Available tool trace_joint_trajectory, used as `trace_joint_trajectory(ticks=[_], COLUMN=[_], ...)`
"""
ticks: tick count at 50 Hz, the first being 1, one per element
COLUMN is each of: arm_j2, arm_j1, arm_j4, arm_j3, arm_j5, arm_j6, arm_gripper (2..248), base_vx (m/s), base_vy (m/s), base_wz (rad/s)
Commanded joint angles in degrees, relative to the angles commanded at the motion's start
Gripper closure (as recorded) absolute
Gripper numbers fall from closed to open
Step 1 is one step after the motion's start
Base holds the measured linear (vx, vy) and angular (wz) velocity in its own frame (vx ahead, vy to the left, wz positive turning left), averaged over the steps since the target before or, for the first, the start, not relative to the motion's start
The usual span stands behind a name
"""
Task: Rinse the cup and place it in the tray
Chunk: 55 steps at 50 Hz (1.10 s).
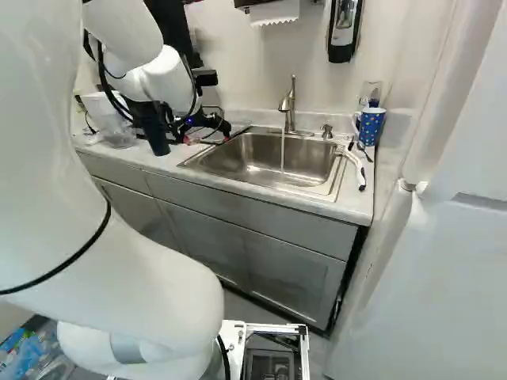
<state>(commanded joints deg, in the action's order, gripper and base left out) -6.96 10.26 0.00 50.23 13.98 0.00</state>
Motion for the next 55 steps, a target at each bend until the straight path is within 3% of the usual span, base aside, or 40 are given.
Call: trace_joint_trajectory(ticks=[55], arm_j2=[4.5], arm_j1=[10.1], arm_j4=[0.0], arm_j3=[4.3], arm_j5=[0.0], arm_j6=[0.0], arm_gripper=[3], base_vx=[0.000], base_vy=[0.000], base_wz=[0.000])
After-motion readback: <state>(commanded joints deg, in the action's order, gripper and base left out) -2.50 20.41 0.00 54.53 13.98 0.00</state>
